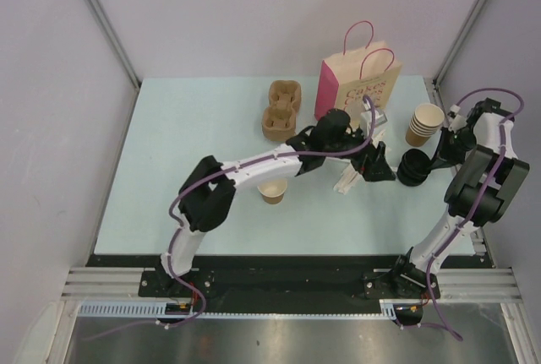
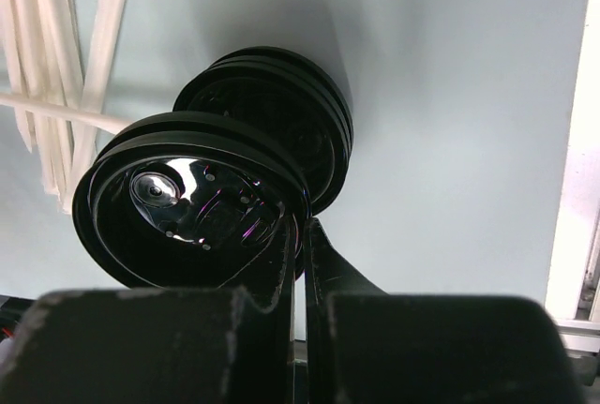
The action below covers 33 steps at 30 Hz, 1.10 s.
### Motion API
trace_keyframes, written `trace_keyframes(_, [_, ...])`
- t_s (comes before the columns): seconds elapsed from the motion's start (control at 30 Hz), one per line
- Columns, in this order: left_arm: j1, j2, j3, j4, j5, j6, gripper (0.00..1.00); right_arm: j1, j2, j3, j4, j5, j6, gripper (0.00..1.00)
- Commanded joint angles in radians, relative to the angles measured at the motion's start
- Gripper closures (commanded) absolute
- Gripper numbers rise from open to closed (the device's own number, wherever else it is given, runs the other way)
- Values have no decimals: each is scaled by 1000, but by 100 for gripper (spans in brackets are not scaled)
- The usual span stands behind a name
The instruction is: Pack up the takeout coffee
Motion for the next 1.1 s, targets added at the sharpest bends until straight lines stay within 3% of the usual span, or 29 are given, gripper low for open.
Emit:
trace_keyframes(0.0, [-29,69,15,304,-38,-169,1,3,-87,13,17,-6,18,100])
trace_keyframes(0.33, [-38,369,265,375,-138,-449,0,6,-81,15,-6,11,-13,100])
trace_keyframes(1.07, [-86,455,305,444,-150,-539,0,12,-102,-40,-9,23,-19,100])
